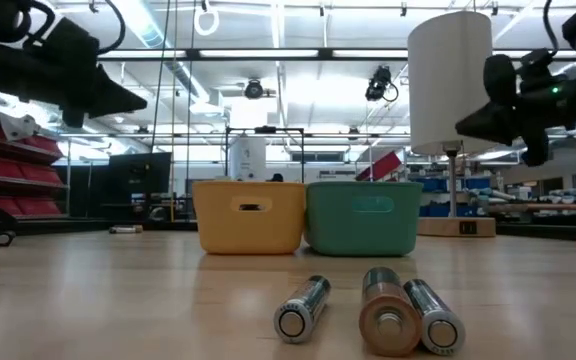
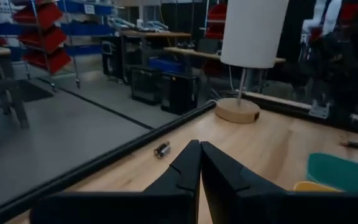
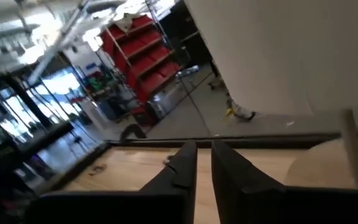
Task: Sort batteries
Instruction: Put the black battery into the yellow bin
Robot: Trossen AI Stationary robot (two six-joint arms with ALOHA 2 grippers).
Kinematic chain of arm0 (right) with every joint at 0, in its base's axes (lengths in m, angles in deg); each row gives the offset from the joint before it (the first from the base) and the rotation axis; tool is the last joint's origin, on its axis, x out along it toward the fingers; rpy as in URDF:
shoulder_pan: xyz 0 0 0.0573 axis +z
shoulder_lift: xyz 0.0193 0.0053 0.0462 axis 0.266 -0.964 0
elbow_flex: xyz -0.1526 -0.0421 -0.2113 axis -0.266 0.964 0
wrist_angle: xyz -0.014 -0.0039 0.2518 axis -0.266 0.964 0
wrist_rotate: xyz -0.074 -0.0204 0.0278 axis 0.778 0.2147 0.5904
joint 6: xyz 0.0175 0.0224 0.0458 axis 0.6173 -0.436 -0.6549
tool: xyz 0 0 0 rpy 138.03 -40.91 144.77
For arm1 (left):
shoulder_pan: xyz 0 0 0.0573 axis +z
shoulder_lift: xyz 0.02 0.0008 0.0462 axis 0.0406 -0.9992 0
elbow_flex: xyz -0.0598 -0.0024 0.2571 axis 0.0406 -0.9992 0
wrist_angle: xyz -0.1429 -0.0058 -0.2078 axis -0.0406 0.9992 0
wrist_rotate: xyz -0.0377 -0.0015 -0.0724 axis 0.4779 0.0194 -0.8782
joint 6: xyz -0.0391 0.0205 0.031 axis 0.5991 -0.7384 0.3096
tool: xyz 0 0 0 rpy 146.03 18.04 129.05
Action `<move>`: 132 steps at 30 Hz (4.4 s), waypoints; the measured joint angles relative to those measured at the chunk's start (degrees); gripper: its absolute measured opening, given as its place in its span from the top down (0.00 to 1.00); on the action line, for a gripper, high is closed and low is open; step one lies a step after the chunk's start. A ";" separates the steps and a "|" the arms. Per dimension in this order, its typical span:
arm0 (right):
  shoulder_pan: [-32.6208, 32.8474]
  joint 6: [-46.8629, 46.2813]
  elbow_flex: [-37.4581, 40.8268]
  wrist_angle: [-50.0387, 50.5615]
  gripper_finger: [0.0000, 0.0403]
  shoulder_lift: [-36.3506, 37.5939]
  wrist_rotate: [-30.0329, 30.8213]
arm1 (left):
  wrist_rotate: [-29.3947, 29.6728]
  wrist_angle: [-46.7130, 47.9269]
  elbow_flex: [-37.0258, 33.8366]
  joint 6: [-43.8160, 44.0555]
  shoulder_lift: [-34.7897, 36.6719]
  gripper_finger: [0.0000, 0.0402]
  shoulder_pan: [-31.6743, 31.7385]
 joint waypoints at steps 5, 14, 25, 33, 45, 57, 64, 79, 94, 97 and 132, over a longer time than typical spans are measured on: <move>-1.06 17.84 0.00 -3.33 0.84 -4.58 -1.10 | -2.74 8.82 0.14 -2.08 -0.14 0.93 0.85; -1.88 13.43 0.02 -5.60 0.82 -10.72 -11.26 | -8.57 6.10 0.12 -0.42 -1.49 0.94 0.77; -1.46 14.94 0.02 -13.25 0.76 -21.30 -11.49 | -11.65 -8.31 0.71 5.56 -23.91 0.85 9.85; 0.37 14.51 0.02 -15.75 0.70 -27.24 -11.71 | -21.66 -13.31 11.84 -0.19 -43.68 0.73 21.95; 0.48 16.15 -0.04 -21.26 0.69 -35.24 -11.11 | -43.14 -10.98 34.39 -8.15 -73.69 0.71 35.82; 2.83 15.27 -6.90 -22.11 0.65 -45.74 -13.97 | -46.17 7.95 58.03 -16.73 -93.67 0.71 40.22; 3.24 17.38 -10.11 -22.08 0.65 -51.43 -14.00 | -47.75 12.19 66.49 -21.33 -100.55 0.70 41.15; 3.24 17.81 -13.87 -22.19 0.64 -59.78 -12.65 | -48.02 12.98 74.49 -23.30 -103.05 0.42 42.70; 3.24 19.62 -16.90 -22.08 0.64 -60.42 -12.53 | -47.56 31.51 92.98 -27.22 -115.42 0.43 41.83; 3.24 19.43 -16.90 -22.09 0.64 -60.42 -12.52 | -47.53 32.26 92.92 -27.55 -116.39 0.43 41.91; 2.32 20.56 -17.08 -22.44 0.64 -60.38 -12.93 | -46.75 31.87 92.95 -28.68 -119.40 0.45 43.71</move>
